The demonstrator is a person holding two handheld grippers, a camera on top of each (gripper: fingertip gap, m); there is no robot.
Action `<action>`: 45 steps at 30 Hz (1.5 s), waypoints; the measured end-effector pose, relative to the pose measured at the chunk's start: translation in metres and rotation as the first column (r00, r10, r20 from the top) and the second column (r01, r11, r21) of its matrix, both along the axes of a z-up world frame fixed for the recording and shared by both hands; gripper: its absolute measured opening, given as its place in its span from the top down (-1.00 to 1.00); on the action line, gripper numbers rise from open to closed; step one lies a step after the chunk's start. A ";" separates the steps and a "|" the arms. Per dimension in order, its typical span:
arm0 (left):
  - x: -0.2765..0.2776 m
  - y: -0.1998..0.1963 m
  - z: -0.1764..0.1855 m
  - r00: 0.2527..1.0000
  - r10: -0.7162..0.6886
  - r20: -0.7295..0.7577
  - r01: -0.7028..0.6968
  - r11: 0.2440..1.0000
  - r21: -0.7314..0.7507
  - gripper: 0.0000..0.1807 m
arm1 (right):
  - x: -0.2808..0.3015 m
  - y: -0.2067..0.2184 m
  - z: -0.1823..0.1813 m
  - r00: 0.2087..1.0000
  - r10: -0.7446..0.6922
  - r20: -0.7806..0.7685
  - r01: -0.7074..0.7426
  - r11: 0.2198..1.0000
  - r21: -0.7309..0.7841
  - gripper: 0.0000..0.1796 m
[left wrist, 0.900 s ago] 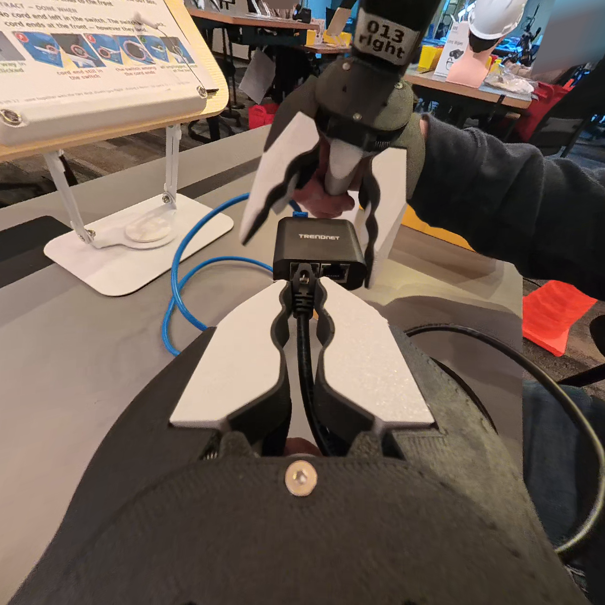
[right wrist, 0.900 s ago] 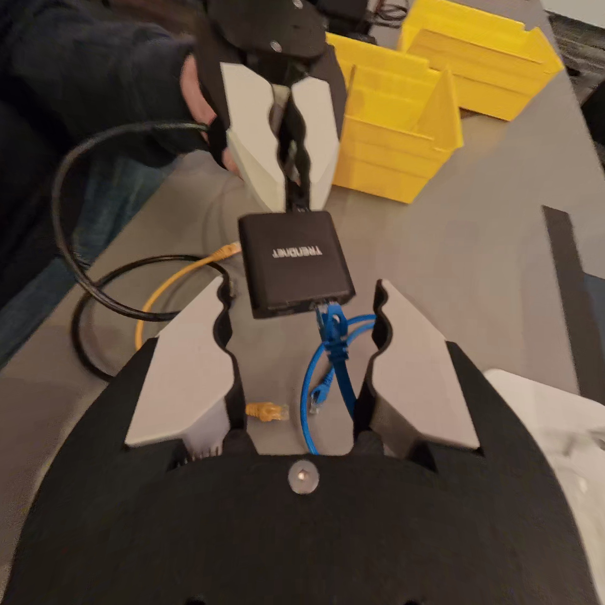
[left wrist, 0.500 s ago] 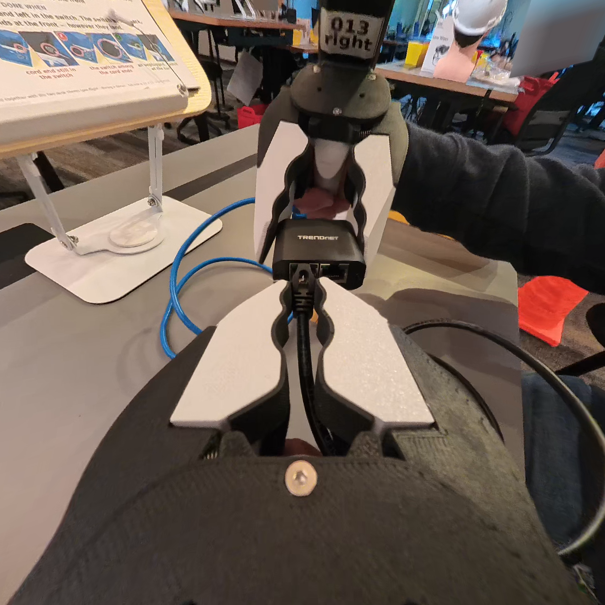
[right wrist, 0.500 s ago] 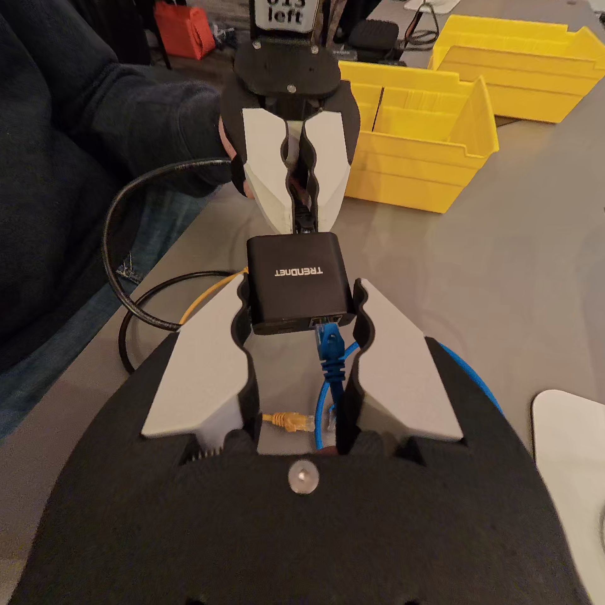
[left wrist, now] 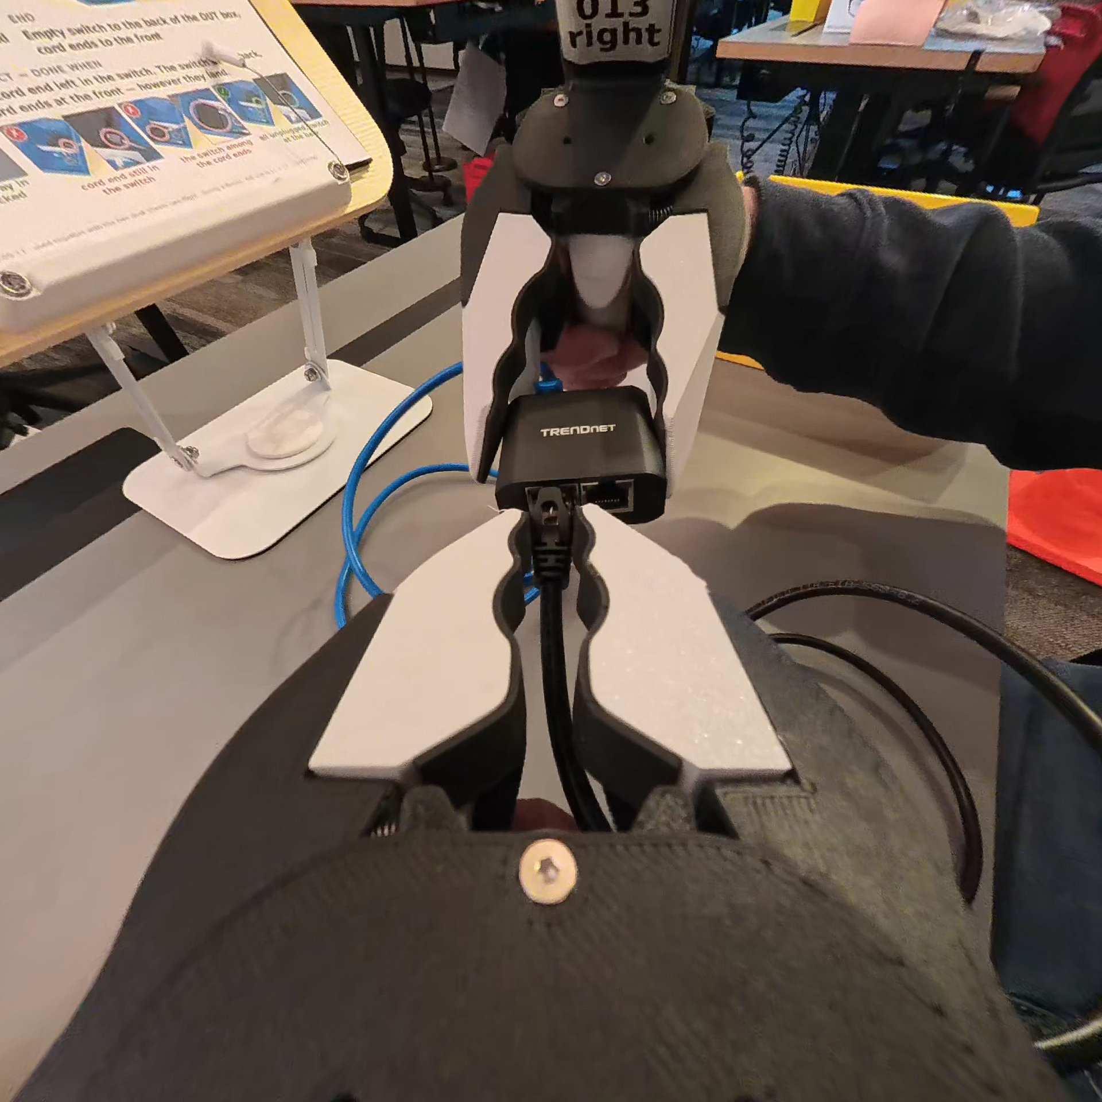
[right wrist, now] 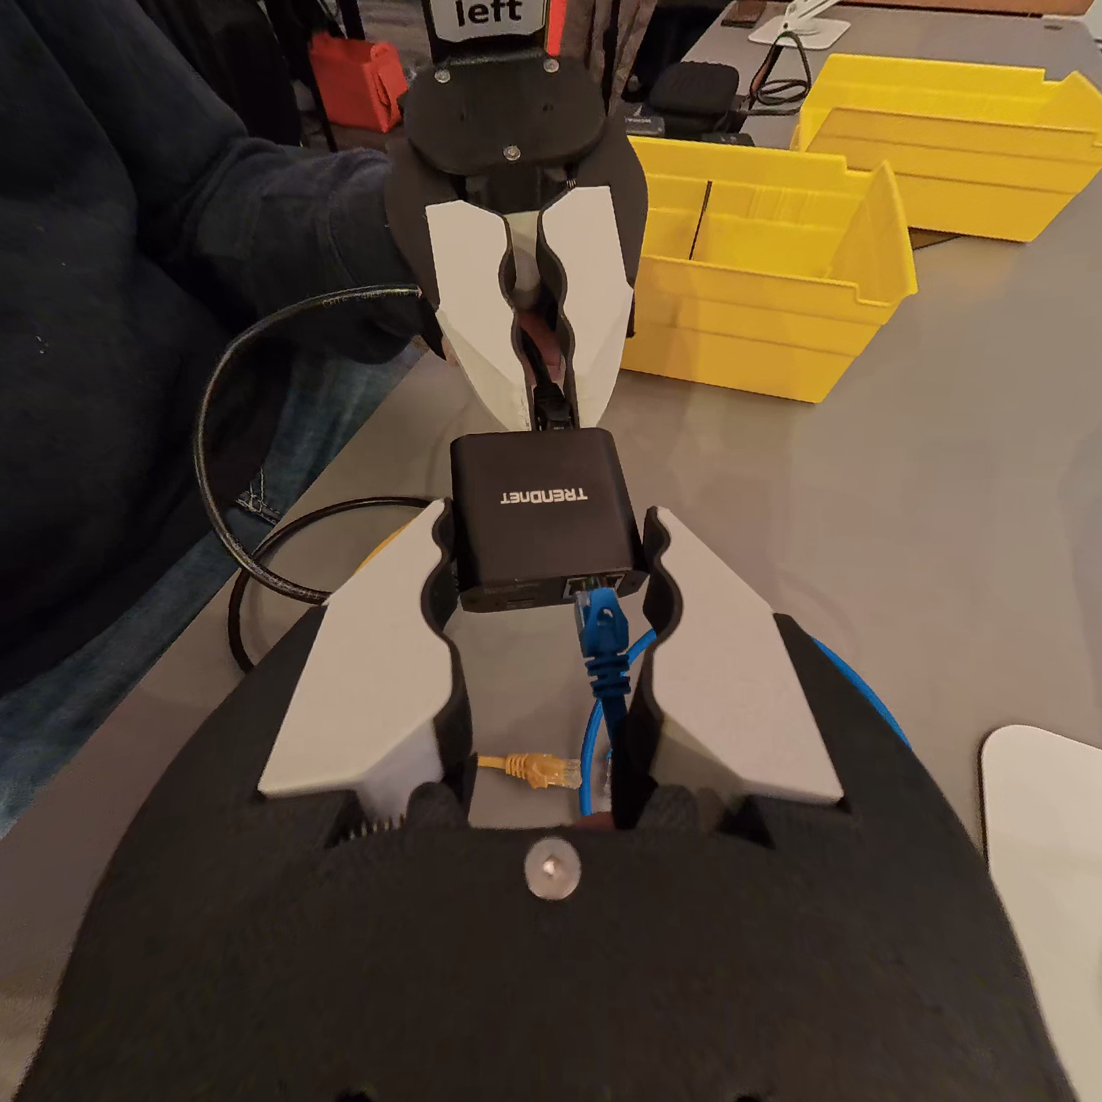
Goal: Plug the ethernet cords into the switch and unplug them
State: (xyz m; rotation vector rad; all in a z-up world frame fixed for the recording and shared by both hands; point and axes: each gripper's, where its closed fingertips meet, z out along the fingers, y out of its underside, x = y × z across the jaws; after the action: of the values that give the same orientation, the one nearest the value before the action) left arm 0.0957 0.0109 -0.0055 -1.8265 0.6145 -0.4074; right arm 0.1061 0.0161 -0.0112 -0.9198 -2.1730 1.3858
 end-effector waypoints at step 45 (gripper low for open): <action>0.032 0.022 0.017 0.980 0.175 0.095 -0.180 0.983 0.040 0.86 | 0.030 0.020 0.016 0.995 0.086 -0.046 -0.091 0.990 -0.106 0.32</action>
State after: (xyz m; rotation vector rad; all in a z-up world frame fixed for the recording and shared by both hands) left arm 0.1281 0.0332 0.0115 -1.7885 0.3915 -0.3507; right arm 0.1357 0.0366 0.0044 -0.8332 -2.1492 1.5645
